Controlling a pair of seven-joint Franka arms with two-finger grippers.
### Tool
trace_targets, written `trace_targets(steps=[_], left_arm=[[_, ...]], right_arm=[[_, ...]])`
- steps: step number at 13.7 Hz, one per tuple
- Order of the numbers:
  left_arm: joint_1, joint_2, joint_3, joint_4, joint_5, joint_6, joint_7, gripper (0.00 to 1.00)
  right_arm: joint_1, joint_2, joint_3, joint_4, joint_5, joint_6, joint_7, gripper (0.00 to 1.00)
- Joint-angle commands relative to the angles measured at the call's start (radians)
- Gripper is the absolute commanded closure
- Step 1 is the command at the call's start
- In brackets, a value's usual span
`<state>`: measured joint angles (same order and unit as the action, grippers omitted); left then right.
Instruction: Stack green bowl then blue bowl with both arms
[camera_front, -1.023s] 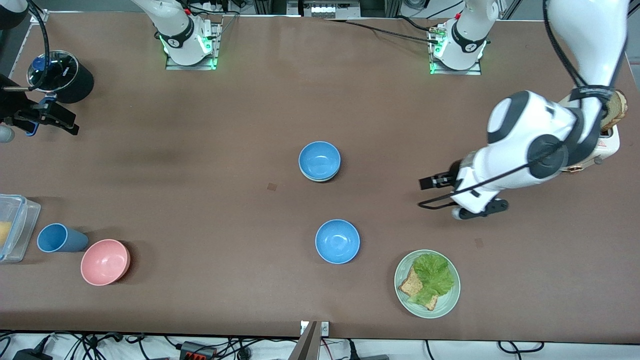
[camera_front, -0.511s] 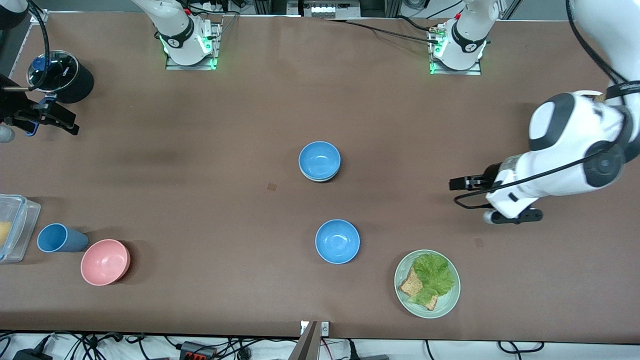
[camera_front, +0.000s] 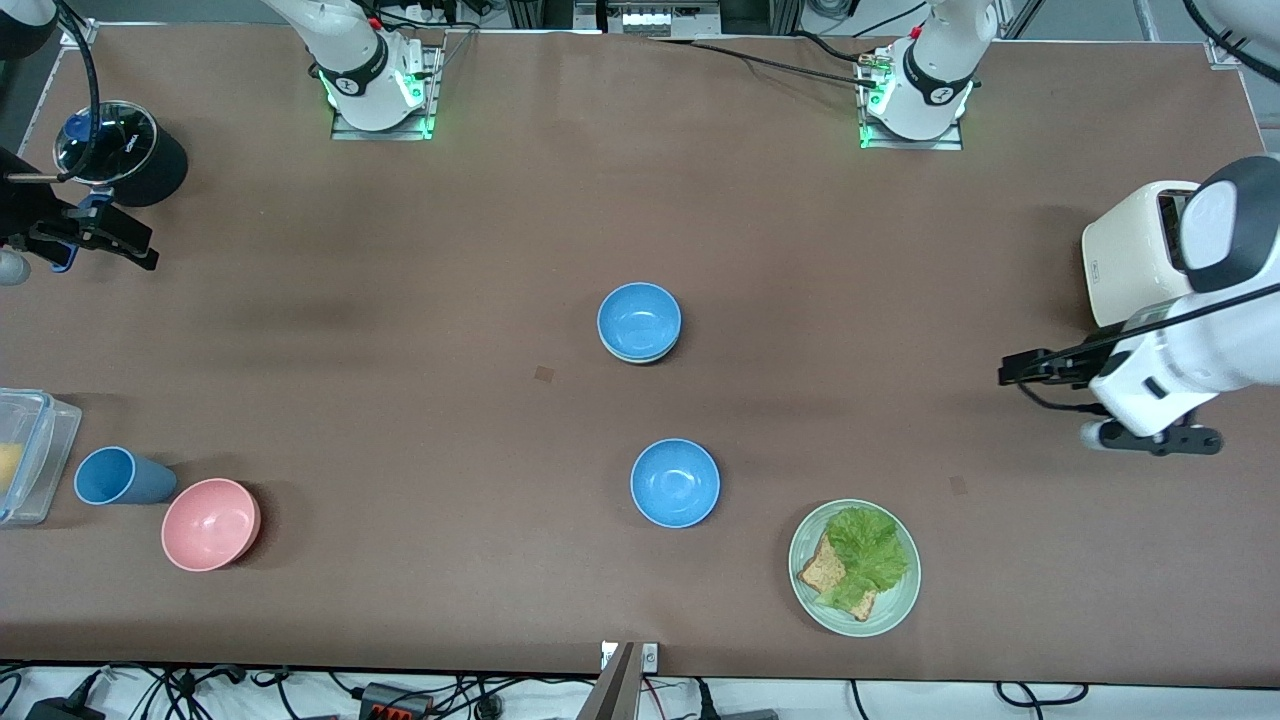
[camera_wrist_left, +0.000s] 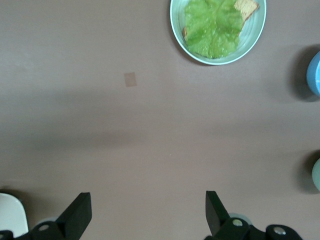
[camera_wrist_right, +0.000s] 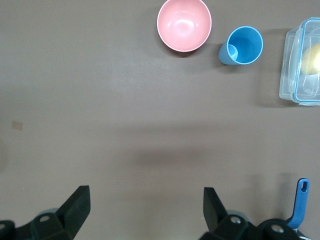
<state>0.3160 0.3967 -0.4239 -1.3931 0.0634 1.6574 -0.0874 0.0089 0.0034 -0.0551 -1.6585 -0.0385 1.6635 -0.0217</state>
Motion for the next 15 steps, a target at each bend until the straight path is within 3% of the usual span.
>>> trace_targets(steps=[1, 3, 6, 10, 15], left_arm=[[-0.038, -0.169, 0.088, -0.085, -0.025, -0.011, 0.034, 0.0], [-0.082, -0.261, 0.128, -0.147, -0.022, -0.018, 0.029, 0.0], [-0.207, -0.282, 0.266, -0.15, -0.024, -0.065, 0.029, 0.0], [-0.21, -0.274, 0.274, -0.142, -0.031, -0.132, 0.034, 0.0], [-0.216, -0.263, 0.263, -0.132, -0.07, -0.126, 0.038, 0.0]], right_arm=[[0.0, -0.036, 0.0, -0.026, 0.011, -0.001, -0.017, 0.0], [0.0, -0.036, 0.0, -0.032, 0.012, 0.001, -0.017, 0.0], [0.0, -0.036, 0.0, -0.033, 0.011, 0.001, -0.017, 0.0], [0.0, -0.036, 0.0, -0.033, 0.012, 0.001, -0.017, 0.0], [-0.001, -0.036, -0.002, -0.037, 0.014, 0.001, -0.017, 0.0]])
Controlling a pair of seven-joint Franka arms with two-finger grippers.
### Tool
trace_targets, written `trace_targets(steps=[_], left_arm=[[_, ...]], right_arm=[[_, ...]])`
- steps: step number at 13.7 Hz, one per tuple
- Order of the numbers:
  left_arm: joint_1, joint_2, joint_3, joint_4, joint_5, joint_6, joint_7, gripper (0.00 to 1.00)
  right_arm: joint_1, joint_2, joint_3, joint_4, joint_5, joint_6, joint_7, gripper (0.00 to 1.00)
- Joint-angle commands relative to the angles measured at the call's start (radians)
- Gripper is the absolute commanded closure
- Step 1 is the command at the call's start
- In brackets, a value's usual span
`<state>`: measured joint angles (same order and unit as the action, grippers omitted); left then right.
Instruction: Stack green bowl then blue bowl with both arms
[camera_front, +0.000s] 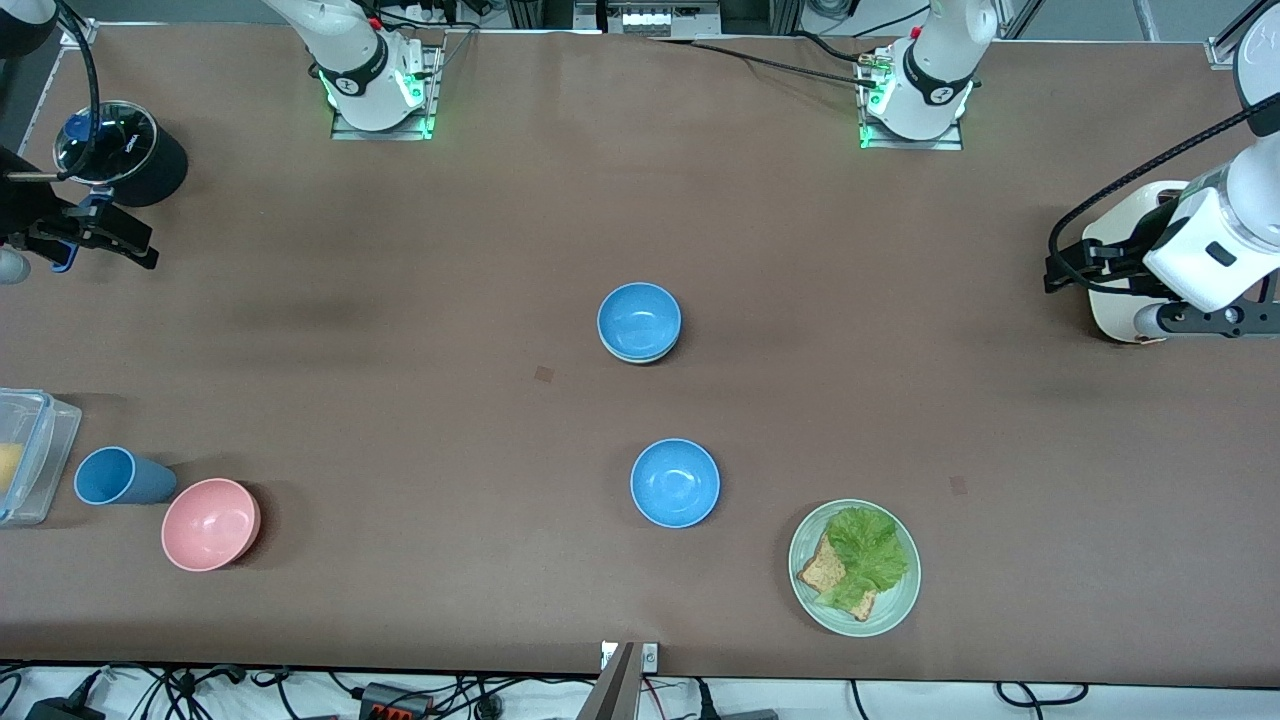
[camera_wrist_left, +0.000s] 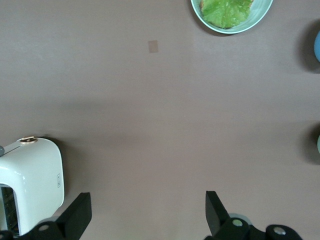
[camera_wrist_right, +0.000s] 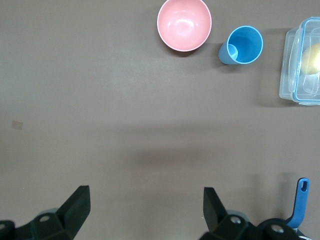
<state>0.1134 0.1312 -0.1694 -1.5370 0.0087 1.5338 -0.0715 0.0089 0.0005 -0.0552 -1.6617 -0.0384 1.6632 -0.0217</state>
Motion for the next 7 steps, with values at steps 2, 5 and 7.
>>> trace_targets(steps=[2, 5, 7], left_arm=[[-0.012, 0.005, 0.007, 0.015, -0.027, 0.008, 0.021, 0.0], [-0.012, 0.022, 0.005, 0.035, -0.042, 0.009, 0.019, 0.0], [-0.012, 0.022, 0.004, 0.038, -0.042, 0.006, 0.021, 0.0]], right_arm=[[-0.001, -0.033, -0.002, -0.035, 0.015, 0.0, -0.017, 0.0], [-0.001, -0.033, -0.002, -0.035, 0.015, 0.0, -0.017, 0.0], [-0.001, -0.033, -0.002, -0.035, 0.014, 0.0, -0.018, 0.0]])
